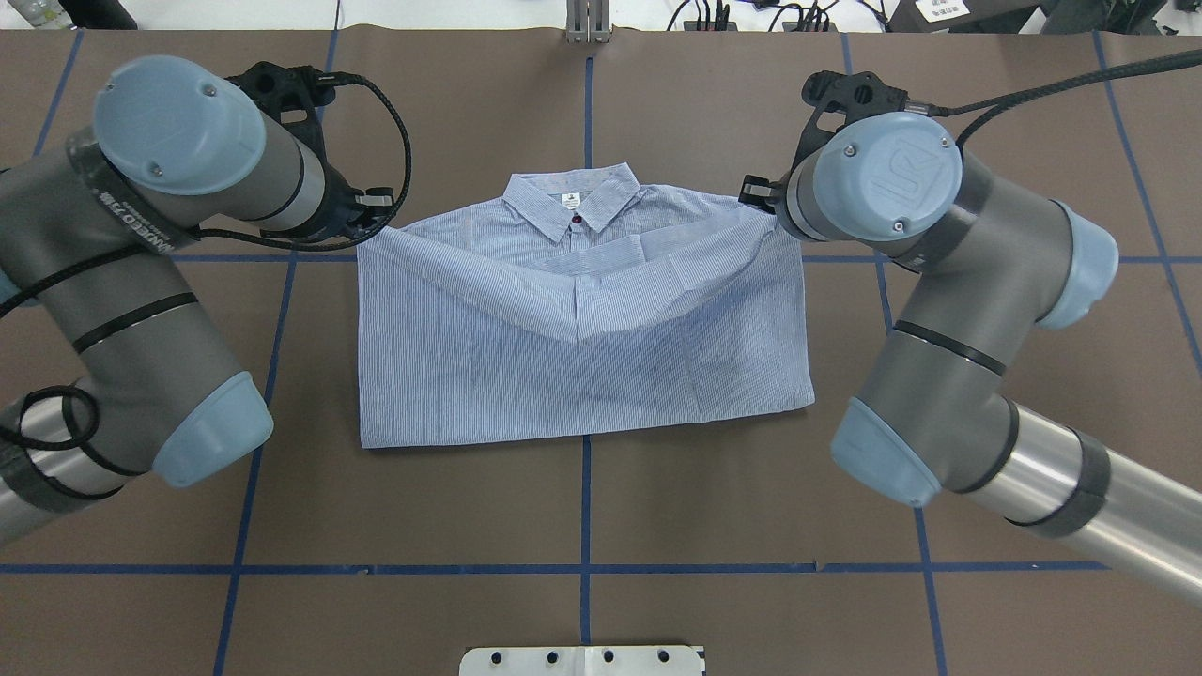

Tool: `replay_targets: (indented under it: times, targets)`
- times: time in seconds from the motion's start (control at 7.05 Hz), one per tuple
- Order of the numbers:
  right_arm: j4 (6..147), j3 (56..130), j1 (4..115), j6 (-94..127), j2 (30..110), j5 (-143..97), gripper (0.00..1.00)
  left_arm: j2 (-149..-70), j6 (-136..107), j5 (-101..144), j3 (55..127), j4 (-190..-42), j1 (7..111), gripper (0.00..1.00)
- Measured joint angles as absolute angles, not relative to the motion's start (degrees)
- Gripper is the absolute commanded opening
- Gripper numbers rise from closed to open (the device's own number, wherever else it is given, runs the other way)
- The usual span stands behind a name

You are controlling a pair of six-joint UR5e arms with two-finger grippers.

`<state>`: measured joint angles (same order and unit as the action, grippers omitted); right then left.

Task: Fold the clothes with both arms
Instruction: 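Lift the hem with both grippers and fold it toward the collar, then release the hem at the collar and raise both grippers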

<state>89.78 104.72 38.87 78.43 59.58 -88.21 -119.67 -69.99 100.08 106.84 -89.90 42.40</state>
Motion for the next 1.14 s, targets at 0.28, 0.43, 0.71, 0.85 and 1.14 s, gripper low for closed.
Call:
replay_targets:
  times: [0.28, 0.43, 0.71, 0.85, 1.14]
  targets:
    - [85.75, 94.37, 39.74, 76.87, 55.82, -88.24, 0.0, -119.88, -69.02, 99.15, 97.66, -98.92, 42.97, 0.0]
    - [85.33, 91.72, 39.89, 75.81, 55.04, -88.43, 0.0, -119.93, -68.44, 99.09, 94.39, -102.06, 42.97, 0.0]
    - [82.89, 88.0, 40.1, 73.41, 54.3, -90.37, 0.0, -119.96, -64.77, 99.42, 89.75, -106.41, 43.03, 0.0]
    - [81.22, 86.94, 40.51, 71.91, 54.2, -92.25, 0.0, -119.97, -63.22, 100.4, 88.77, -107.47, 43.05, 0.0]
    - [80.16, 86.25, 42.27, 68.39, 54.15, -97.0, 0.0, -119.81, -60.51, 103.56, 88.3, -108.84, 43.06, 0.0]
